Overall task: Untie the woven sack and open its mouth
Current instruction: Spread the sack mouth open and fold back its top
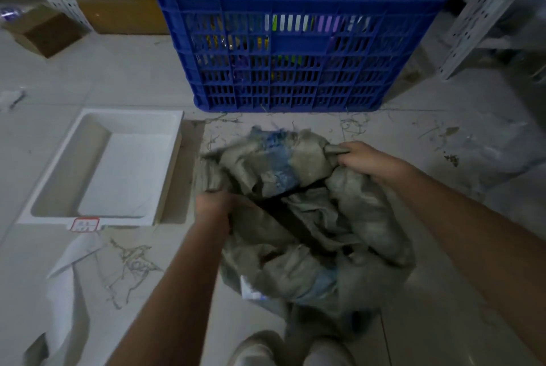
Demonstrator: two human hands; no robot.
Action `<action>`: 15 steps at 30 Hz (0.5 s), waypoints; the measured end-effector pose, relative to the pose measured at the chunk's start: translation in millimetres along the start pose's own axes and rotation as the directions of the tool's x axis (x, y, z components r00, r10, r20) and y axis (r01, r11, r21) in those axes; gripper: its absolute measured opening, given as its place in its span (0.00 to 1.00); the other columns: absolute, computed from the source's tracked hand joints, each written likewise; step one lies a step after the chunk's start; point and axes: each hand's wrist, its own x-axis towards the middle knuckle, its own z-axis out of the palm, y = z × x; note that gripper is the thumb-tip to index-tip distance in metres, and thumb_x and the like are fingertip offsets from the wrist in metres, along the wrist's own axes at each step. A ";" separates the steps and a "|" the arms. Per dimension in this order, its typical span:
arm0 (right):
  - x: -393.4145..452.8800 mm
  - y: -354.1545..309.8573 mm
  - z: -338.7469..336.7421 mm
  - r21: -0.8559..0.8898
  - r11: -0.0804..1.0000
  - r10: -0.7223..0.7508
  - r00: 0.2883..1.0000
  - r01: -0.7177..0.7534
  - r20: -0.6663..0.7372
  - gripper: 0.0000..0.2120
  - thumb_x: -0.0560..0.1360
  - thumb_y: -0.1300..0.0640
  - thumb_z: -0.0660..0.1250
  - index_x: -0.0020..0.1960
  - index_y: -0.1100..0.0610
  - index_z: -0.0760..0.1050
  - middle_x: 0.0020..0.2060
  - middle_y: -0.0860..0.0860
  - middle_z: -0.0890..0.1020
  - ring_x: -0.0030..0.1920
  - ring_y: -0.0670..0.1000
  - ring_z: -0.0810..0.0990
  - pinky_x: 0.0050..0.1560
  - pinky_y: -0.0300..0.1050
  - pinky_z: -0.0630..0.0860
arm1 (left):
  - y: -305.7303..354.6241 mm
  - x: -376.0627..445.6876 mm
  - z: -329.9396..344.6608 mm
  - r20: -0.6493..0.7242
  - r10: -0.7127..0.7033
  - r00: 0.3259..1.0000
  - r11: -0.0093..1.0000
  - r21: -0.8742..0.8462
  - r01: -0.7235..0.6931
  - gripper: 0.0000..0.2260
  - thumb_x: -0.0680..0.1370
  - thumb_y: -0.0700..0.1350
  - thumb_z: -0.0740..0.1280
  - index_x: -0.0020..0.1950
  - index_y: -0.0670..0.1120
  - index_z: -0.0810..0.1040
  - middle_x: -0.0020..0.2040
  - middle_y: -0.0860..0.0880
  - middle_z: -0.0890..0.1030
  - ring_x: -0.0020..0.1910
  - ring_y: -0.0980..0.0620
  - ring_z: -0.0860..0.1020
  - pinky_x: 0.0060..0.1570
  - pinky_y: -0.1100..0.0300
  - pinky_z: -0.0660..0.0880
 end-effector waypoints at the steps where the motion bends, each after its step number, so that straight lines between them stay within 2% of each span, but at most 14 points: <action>1: -4.2 2.7 -9.0 0.118 0.989 0.087 0.996 -0.086 -0.008 0.06 0.70 0.67 0.60 0.42 0.63 0.75 0.40 0.58 0.77 0.40 0.56 0.76 0.42 0.46 0.72 | 1.7 2.4 -14.3 0.028 -0.050 0.998 0.994 -0.100 0.052 0.10 0.73 0.31 0.60 0.52 0.33 0.76 0.49 0.34 0.77 0.46 0.44 0.82 0.41 0.54 0.78; 2: -9.3 6.8 -16.9 0.218 0.963 0.172 0.985 -0.161 -0.028 0.05 0.69 0.68 0.59 0.36 0.63 0.71 0.36 0.57 0.73 0.36 0.56 0.73 0.38 0.45 0.70 | 4.9 3.7 -27.7 0.087 -0.086 0.992 0.980 -0.174 0.100 0.09 0.69 0.28 0.56 0.43 0.34 0.75 0.41 0.35 0.75 0.37 0.45 0.81 0.34 0.57 0.77; 3: -13.8 12.1 -23.2 0.298 0.931 0.235 0.971 -0.213 -0.040 0.07 0.69 0.69 0.57 0.33 0.62 0.68 0.33 0.56 0.70 0.33 0.55 0.70 0.36 0.44 0.68 | 8.4 4.9 -38.1 0.173 -0.083 0.981 0.965 -0.231 0.122 0.11 0.65 0.26 0.54 0.39 0.36 0.72 0.37 0.38 0.73 0.33 0.44 0.78 0.29 0.58 0.76; 4: -17.2 17.3 -27.9 0.364 0.899 0.273 0.961 -0.242 -0.036 0.09 0.69 0.69 0.56 0.31 0.62 0.65 0.32 0.55 0.68 0.32 0.55 0.68 0.35 0.43 0.66 | 12.0 2.7 -47.6 0.242 -0.050 0.969 0.948 -0.294 0.122 0.13 0.60 0.27 0.53 0.39 0.37 0.72 0.35 0.39 0.74 0.33 0.43 0.76 0.29 0.56 0.77; 7: -26.8 31.7 -33.8 0.490 0.840 0.315 0.945 -0.234 -0.089 0.11 0.73 0.66 0.55 0.32 0.65 0.68 0.31 0.58 0.70 0.31 0.57 0.69 0.33 0.43 0.67 | 21.2 -0.6 -63.4 0.340 0.033 0.940 0.895 -0.428 0.123 0.14 0.58 0.32 0.54 0.40 0.37 0.72 0.29 0.40 0.79 0.33 0.42 0.78 0.40 0.53 0.78; 8: -31.2 36.4 -31.8 0.541 0.809 0.326 0.941 -0.228 -0.090 0.12 0.74 0.65 0.54 0.33 0.66 0.69 0.32 0.58 0.71 0.32 0.57 0.70 0.33 0.43 0.67 | 22.8 0.2 -67.4 0.365 0.073 0.928 0.874 -0.471 0.117 0.11 0.58 0.34 0.59 0.38 0.37 0.75 0.26 0.41 0.80 0.32 0.42 0.80 0.43 0.53 0.77; 9: -32.5 43.1 -28.7 0.586 0.779 0.333 0.939 -0.224 -0.083 0.13 0.75 0.65 0.53 0.35 0.66 0.70 0.33 0.58 0.72 0.32 0.57 0.72 0.34 0.44 0.68 | 23.3 1.3 -68.5 0.424 0.108 0.899 0.871 -0.476 0.120 0.09 0.57 0.37 0.67 0.35 0.37 0.78 0.25 0.42 0.81 0.29 0.43 0.81 0.41 0.55 0.79; 10: -32.0 52.3 -23.3 0.611 0.762 0.333 0.939 -0.213 -0.088 0.13 0.76 0.64 0.52 0.35 0.65 0.70 0.34 0.58 0.72 0.32 0.57 0.74 0.34 0.45 0.69 | 21.0 2.9 -68.1 0.492 0.122 0.862 0.884 -0.449 0.131 0.13 0.52 0.41 0.74 0.33 0.38 0.81 0.25 0.43 0.82 0.27 0.46 0.83 0.35 0.57 0.80; 11: -30.4 60.0 -17.0 0.613 0.762 0.328 0.941 -0.209 -0.086 0.14 0.77 0.64 0.51 0.36 0.63 0.71 0.34 0.58 0.72 0.32 0.57 0.75 0.35 0.45 0.70 | 16.1 8.7 -66.0 0.538 0.094 0.838 0.904 -0.399 0.155 0.17 0.49 0.44 0.78 0.33 0.39 0.82 0.27 0.43 0.83 0.26 0.47 0.83 0.30 0.58 0.80; 12: -30.3 65.4 -8.7 0.601 0.768 0.333 0.939 -0.219 -0.084 0.15 0.78 0.65 0.51 0.38 0.62 0.71 0.35 0.57 0.72 0.34 0.57 0.74 0.35 0.46 0.70 | 10.4 13.2 -61.3 0.531 0.041 0.846 0.923 -0.345 0.171 0.17 0.53 0.46 0.78 0.36 0.39 0.82 0.27 0.43 0.84 0.26 0.47 0.83 0.28 0.58 0.80; 13: -30.1 70.5 -0.5 0.592 0.771 0.335 0.940 -0.236 -0.061 0.14 0.79 0.65 0.50 0.41 0.63 0.73 0.36 0.57 0.73 0.39 0.59 0.74 0.38 0.47 0.71 | 3.8 17.9 -55.7 0.470 -0.002 0.883 0.938 -0.305 0.165 0.13 0.63 0.48 0.73 0.40 0.39 0.81 0.27 0.44 0.84 0.26 0.47 0.83 0.30 0.59 0.79; 14: -29.0 75.0 7.7 0.571 0.775 0.349 0.937 -0.269 -0.031 0.14 0.79 0.65 0.50 0.49 0.66 0.74 0.40 0.58 0.75 0.45 0.60 0.73 0.45 0.49 0.72 | -3.8 24.7 -53.1 0.351 -0.033 0.936 0.958 -0.257 0.130 0.14 0.71 0.49 0.66 0.45 0.39 0.79 0.29 0.44 0.84 0.30 0.46 0.83 0.36 0.57 0.78; 15: -26.2 79.5 15.0 0.549 0.783 0.368 0.929 -0.293 -0.029 0.14 0.79 0.62 0.53 0.57 0.67 0.73 0.46 0.60 0.77 0.50 0.61 0.74 0.54 0.51 0.72 | -11.4 34.6 -51.1 0.254 -0.018 0.967 0.970 -0.228 0.078 0.19 0.74 0.53 0.61 0.50 0.39 0.79 0.36 0.42 0.86 0.38 0.44 0.83 0.44 0.54 0.77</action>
